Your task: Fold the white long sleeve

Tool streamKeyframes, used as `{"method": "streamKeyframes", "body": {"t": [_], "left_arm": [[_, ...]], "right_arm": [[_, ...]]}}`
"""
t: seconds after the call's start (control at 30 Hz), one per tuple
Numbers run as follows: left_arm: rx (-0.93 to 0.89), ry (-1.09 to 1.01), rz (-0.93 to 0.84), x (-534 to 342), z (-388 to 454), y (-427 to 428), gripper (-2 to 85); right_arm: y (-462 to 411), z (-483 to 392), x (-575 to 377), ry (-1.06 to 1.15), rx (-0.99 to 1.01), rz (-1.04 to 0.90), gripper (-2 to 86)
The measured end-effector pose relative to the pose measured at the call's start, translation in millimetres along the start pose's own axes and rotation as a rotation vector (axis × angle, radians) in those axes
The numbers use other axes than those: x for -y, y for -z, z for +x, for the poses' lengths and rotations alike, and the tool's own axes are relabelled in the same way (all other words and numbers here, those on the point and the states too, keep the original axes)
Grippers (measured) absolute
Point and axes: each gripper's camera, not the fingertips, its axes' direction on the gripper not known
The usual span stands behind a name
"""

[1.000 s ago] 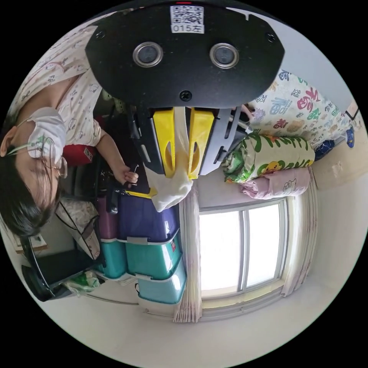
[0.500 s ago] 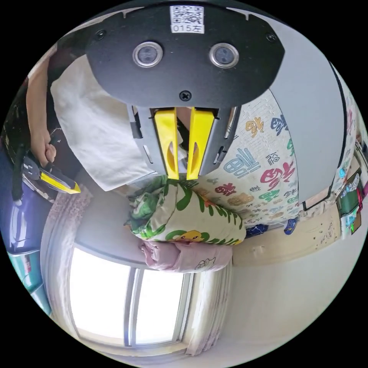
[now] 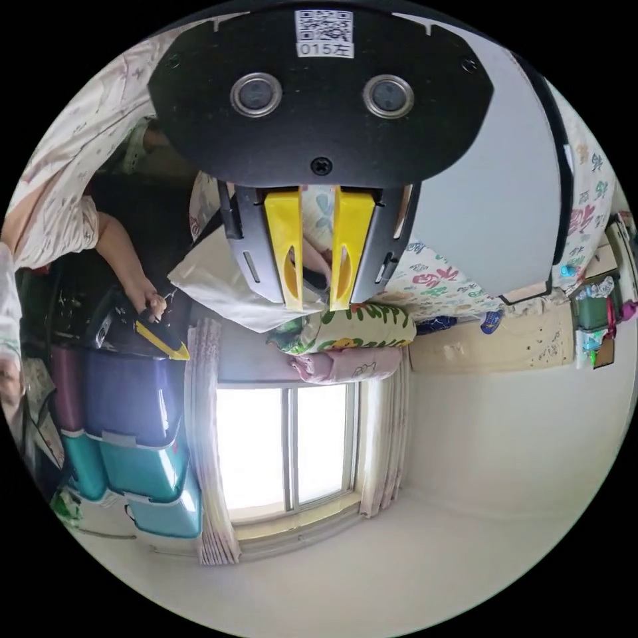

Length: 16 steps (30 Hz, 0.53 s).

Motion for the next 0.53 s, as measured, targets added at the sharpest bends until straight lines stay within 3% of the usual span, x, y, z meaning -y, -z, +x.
{"method": "streamKeyframes", "body": {"t": [0.1,0.2,0.3,0.37,0.53], "left_arm": [[0.117,0.003,-0.064,-49.7,-11.5,75.9,3.5],[0.172,0.202,-0.081,-99.5,-58.0,134.7,0.5],[0.084,0.523,-0.033,-142.9,-131.2,173.4,-0.6],[0.002,0.912,0.016,-181.2,-194.9,186.5,-0.8],[-0.258,1.215,0.157,-238.8,-266.2,158.9,-0.9]], "right_arm": [[0.2,-51.2,-10.6,0.033,0.093,0.048,-1.0],[-31.9,-97.1,-19.8,0.008,0.257,-0.003,-1.0],[-74.4,-146.8,-31.1,0.001,0.388,-0.096,-1.0],[-109.2,-191.9,-43.4,0.070,0.418,-0.188,-1.0],[-182.7,-282.7,-82.5,0.342,0.291,-0.412,-1.0]]}}
